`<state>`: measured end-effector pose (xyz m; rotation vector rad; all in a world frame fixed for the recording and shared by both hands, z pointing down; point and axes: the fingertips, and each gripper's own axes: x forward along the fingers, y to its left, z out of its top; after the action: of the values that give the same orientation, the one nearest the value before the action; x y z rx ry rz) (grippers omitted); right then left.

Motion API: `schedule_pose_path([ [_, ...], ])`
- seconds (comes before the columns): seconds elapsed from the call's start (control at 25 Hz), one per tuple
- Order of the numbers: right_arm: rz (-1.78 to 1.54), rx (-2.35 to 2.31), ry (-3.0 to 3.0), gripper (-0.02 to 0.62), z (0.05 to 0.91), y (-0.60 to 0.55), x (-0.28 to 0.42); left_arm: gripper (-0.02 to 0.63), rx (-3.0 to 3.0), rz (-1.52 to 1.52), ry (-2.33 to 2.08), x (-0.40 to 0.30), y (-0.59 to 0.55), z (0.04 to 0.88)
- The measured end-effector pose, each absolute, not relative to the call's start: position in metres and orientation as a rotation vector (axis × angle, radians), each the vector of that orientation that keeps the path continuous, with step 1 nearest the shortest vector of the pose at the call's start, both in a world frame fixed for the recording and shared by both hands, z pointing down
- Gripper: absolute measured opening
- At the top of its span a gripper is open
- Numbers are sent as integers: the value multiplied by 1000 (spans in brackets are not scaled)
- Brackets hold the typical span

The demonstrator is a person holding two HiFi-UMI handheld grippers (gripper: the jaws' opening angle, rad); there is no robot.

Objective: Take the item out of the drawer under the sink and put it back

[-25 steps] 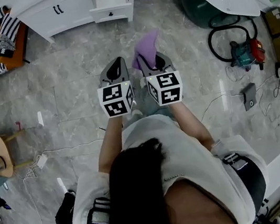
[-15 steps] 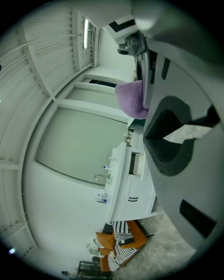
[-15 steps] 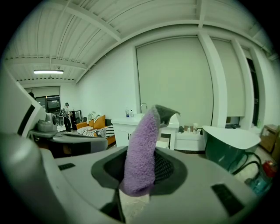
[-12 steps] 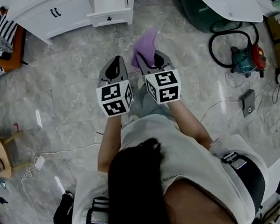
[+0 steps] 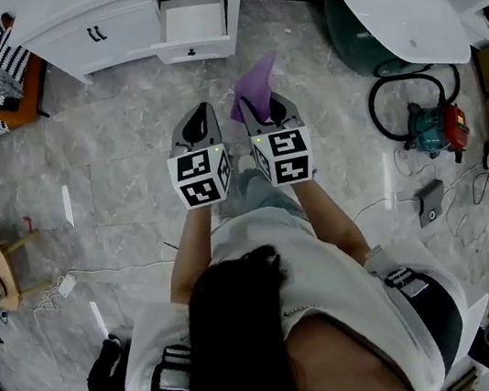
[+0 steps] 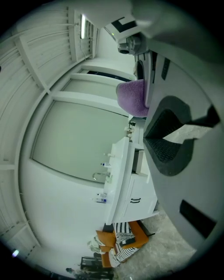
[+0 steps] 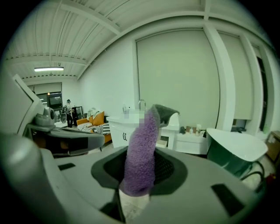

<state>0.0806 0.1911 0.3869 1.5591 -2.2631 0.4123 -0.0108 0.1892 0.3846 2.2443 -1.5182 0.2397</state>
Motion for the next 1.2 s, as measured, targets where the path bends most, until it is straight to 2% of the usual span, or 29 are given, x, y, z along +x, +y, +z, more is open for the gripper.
schedule_pose_path([
  [0.56, 463, 1465, -2321, 133, 394, 112, 122, 3, 2205, 256, -1561, 39, 112, 388],
  [1.2, 480, 1449, -2344, 133, 399, 83, 136, 3, 2187, 263, -1593, 52, 87, 390],
])
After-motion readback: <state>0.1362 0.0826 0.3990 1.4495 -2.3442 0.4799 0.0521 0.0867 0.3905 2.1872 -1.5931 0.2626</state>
